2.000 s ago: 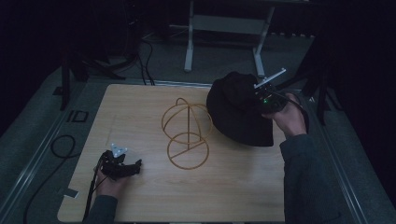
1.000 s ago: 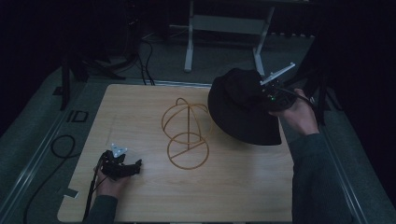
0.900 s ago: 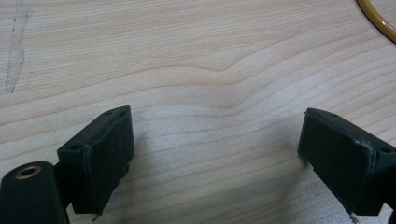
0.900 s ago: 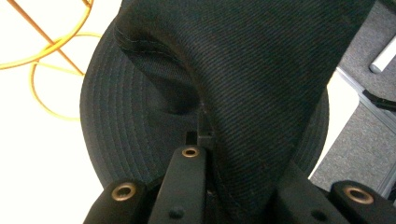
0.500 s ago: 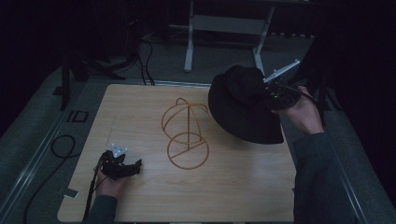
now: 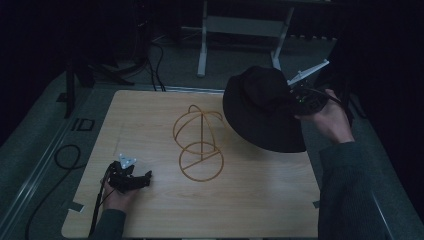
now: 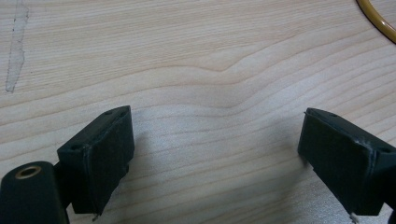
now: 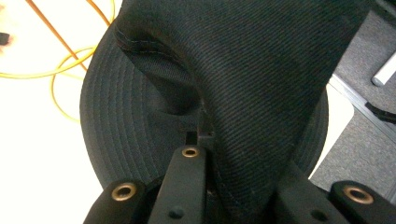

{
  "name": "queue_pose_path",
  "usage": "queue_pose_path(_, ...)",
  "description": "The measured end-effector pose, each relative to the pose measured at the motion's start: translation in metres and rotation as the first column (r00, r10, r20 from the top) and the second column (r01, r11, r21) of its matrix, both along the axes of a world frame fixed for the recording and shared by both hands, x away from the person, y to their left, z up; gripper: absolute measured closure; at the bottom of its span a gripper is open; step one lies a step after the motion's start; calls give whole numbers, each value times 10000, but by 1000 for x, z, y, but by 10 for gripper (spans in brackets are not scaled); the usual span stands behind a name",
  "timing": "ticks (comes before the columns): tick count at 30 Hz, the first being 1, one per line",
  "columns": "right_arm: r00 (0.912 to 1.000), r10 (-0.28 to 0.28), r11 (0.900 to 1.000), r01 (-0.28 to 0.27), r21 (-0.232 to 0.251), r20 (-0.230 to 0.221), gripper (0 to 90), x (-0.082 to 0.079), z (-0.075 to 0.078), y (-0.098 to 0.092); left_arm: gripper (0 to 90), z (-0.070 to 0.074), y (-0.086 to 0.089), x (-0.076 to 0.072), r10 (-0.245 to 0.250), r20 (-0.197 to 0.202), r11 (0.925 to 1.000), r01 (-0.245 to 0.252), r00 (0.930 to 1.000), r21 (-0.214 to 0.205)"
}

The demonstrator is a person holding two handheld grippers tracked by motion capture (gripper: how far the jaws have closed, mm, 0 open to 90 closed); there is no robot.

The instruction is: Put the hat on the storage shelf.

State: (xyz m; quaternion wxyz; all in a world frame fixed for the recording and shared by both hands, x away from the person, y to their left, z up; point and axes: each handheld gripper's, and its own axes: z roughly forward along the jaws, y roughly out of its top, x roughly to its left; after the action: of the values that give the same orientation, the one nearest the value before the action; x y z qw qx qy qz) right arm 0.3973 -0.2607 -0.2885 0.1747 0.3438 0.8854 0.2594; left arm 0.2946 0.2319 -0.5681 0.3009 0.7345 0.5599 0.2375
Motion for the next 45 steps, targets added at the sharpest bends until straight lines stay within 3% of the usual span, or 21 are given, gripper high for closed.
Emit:
queue_pose_path(31,9976,633,9959,-649,630,274,875,-15,19,-11,111,0,0,0,5,-4,10000,-5,10000,1)
queue_pose_path(45,9906,1295,9871,-1330,894,443,875,-24,29,-1,111,0,0,0,-2,-6,10000,2,10000,-5)
